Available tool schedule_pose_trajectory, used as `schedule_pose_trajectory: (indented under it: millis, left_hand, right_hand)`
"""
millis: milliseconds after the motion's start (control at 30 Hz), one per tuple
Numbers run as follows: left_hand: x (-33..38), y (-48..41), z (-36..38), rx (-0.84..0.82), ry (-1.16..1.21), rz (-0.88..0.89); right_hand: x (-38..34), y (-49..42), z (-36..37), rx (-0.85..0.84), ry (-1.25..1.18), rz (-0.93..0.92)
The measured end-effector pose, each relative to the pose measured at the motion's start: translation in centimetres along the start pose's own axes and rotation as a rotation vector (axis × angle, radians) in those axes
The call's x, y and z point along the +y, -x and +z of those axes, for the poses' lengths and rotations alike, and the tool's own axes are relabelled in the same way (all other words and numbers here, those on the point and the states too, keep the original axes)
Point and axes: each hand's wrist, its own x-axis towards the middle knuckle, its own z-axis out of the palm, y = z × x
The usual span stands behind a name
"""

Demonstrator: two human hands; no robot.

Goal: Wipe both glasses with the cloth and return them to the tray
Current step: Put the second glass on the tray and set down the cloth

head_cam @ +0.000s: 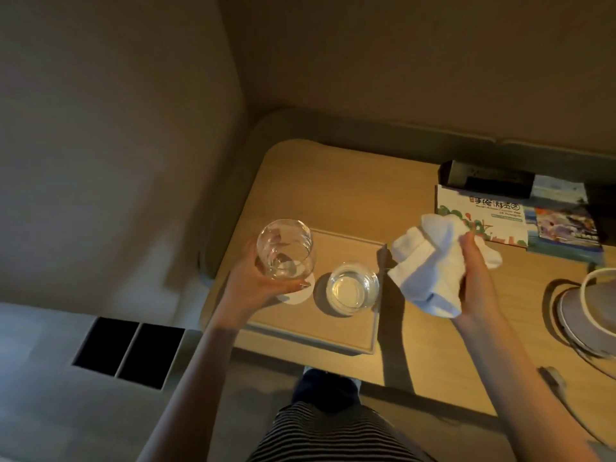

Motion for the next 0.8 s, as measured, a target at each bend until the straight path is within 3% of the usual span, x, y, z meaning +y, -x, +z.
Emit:
schedule_pose_trajectory:
  millis: [33, 100, 333, 633, 800]
  left_hand:
    - [-0.5, 0.1, -0.2, -0.019, -0.017, -0.005]
    - [-1.3, 0.4, -0.4, -0.024, -0.075, 0.035]
    - [-3.7, 0.1, 0.0, -0.068, -0.144, 0.115]
    - [-4.7, -1.1, 0.6, -0.13, -0.216, 0.179]
    - [-5.6, -1.3, 1.2, -0.142, -0.219, 0.14]
  right_hand:
    - [0.2, 0.4, 0.4, 0.14, 0.018, -0.071]
    - [1.2, 0.1, 0.3, 0.17, 0.023, -0.143]
    - [4.4, -1.4, -1.8, 0.282, 0.171, -0.098]
    - [5.8, -1.6, -3.2, 0.375, 0.21, -0.05]
    - [6.3, -1.6, -3.4, 0.326, 0.218, -0.019]
